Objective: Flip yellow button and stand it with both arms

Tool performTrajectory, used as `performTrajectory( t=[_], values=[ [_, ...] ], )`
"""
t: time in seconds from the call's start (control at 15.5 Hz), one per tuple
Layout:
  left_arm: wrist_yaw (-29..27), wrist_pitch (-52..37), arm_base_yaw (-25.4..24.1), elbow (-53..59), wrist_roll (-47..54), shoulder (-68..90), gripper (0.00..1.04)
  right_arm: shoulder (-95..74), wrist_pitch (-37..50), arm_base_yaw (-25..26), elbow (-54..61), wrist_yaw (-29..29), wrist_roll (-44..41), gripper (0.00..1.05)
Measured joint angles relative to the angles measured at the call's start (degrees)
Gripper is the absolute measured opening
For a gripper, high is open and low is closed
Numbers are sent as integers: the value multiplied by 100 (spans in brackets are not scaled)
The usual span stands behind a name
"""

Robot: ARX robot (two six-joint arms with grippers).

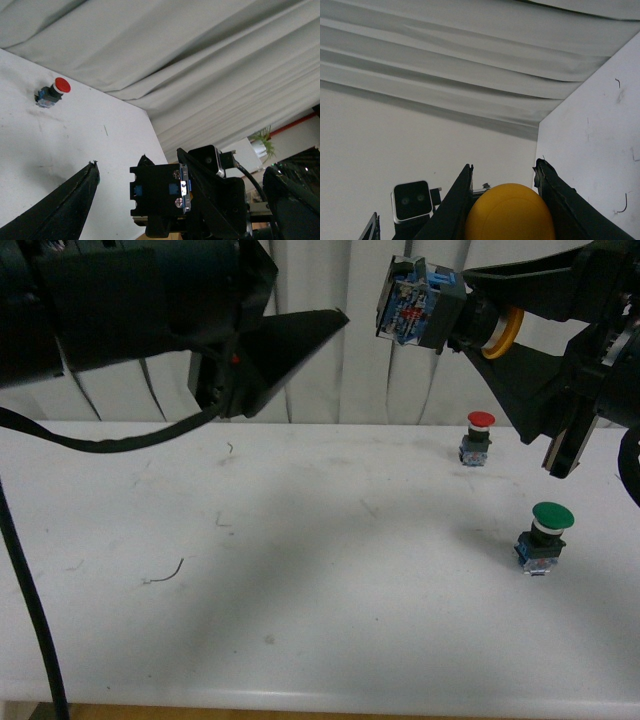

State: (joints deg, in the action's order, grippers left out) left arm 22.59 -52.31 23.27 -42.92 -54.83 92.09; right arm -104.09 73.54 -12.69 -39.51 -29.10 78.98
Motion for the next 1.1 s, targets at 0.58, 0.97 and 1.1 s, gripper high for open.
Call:
performTrajectory(
  t=[0.58, 0.97, 1.1],
  values=[
    [-1270, 1856, -699, 1189, 2417, -3410, 98, 2, 0, 157, 4, 59, -37, 35],
    [-3842, 3939, -828, 2271, 5165, -5831, 56, 2, -2, 181, 4, 55, -85, 35],
    [-3438, 3832, -1126, 2752, 5355, -6214, 31, 2, -2, 184, 4, 52, -103, 35]
  ],
)
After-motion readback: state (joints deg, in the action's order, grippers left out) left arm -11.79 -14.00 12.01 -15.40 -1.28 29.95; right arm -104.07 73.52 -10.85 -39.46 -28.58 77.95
